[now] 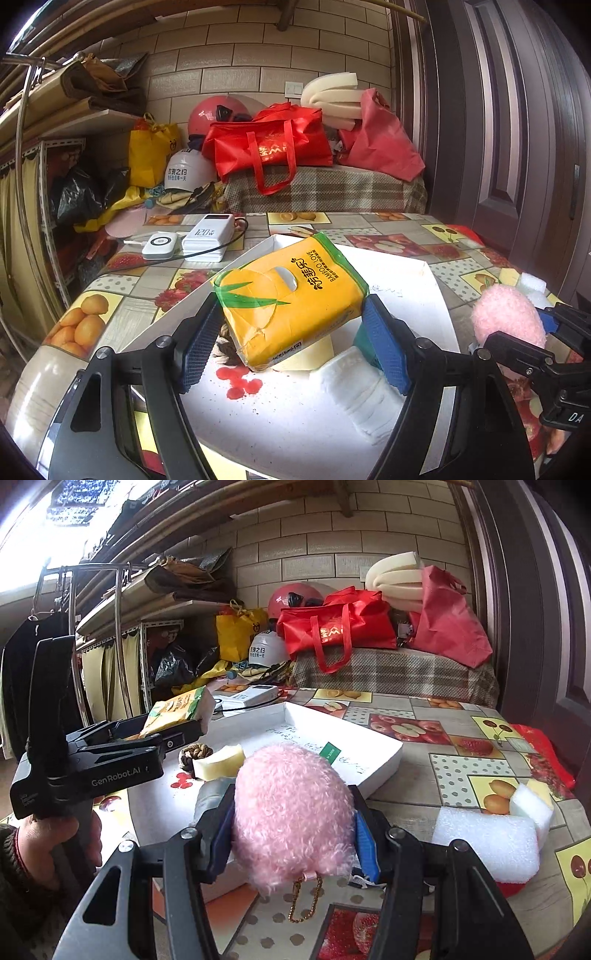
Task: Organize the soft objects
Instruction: 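Carry the pink ball over the box with the right gripper while the left gripper carries the tissue pack, then lower the pink ball into the box with the right gripper while the left gripper releases the tissue pack there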
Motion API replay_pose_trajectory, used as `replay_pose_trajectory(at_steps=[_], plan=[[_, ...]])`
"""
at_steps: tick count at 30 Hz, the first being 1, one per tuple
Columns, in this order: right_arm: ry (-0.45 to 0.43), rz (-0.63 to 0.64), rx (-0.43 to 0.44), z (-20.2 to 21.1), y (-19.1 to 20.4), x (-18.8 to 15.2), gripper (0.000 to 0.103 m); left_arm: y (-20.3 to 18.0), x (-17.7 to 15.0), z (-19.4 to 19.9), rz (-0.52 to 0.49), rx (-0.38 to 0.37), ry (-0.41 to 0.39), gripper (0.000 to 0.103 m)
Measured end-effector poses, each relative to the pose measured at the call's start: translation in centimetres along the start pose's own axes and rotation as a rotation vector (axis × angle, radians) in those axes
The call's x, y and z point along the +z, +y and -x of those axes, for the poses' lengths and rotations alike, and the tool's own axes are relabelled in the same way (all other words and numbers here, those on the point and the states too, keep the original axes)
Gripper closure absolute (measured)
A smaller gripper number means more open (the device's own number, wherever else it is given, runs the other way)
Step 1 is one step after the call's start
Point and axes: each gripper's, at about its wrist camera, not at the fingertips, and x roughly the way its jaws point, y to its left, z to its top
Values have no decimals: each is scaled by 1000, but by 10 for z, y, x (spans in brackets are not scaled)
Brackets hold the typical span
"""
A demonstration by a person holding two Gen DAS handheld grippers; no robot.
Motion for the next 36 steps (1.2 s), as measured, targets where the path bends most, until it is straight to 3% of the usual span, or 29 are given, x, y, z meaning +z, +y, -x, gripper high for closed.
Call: replay_pose_trajectory(at_steps=[8, 14, 24, 25, 27, 29, 32, 36], plan=[[45, -120, -50, -52, -10, 19, 47, 17, 8, -20, 58, 16, 17, 26], [84, -120, -81, -81, -5, 29, 47, 20, 10, -26, 63, 9, 35, 26], [122, -108, -101, -90, -3, 30, 44, 21, 11, -31, 73, 22, 53, 24], [125, -103, -97, -91, -2, 31, 40, 21, 11, -30, 72, 28, 49, 24], [125, -91, -96, -91, 0, 31, 18, 20, 11, -27, 75, 50, 34, 22], [121, -89, -109, -91, 0, 32, 3, 22, 10, -22, 86, 72, 6, 17], [96, -79, -113, -87, 2, 33, 0, 21, 10, -16, 84, 88, -24, 0], [61, -36, -123, -81, 10, 33, 0, 19, 9, -10, 68, 107, -55, 0]])
